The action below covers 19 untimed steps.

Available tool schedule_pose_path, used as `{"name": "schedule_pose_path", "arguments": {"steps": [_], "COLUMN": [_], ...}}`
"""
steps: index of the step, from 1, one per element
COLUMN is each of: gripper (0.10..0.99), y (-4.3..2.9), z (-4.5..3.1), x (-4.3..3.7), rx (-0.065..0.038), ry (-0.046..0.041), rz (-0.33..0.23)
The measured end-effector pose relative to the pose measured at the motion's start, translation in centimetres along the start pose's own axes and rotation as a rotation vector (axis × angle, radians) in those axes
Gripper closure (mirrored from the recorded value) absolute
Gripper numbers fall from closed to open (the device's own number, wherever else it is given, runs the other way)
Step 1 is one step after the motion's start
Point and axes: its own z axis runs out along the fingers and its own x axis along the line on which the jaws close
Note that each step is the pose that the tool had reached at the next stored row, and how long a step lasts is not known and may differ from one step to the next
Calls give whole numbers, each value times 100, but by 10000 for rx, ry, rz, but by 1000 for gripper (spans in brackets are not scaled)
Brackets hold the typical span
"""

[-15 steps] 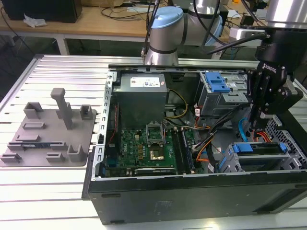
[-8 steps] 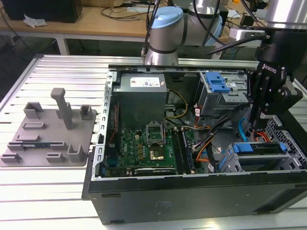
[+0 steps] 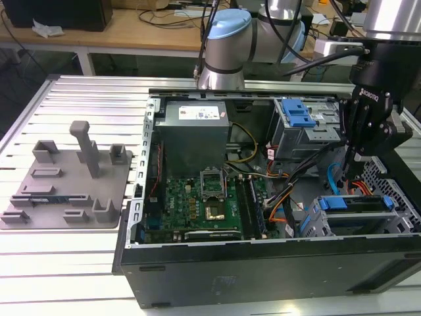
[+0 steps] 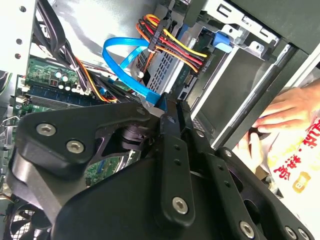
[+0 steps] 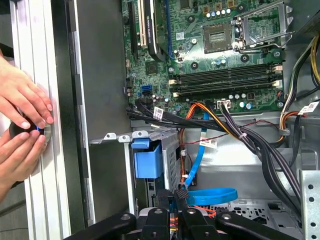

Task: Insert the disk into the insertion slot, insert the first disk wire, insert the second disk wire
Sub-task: 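Insert the second disk wire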

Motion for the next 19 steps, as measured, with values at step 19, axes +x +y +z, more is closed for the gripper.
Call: {"name": "schedule_pose_path", "arguments": {"steps": [19], "gripper": [925], "y": [-23], "z": [100], "x": [368], "rx": [-89], "ry": [-1513], "rz": [14]}}
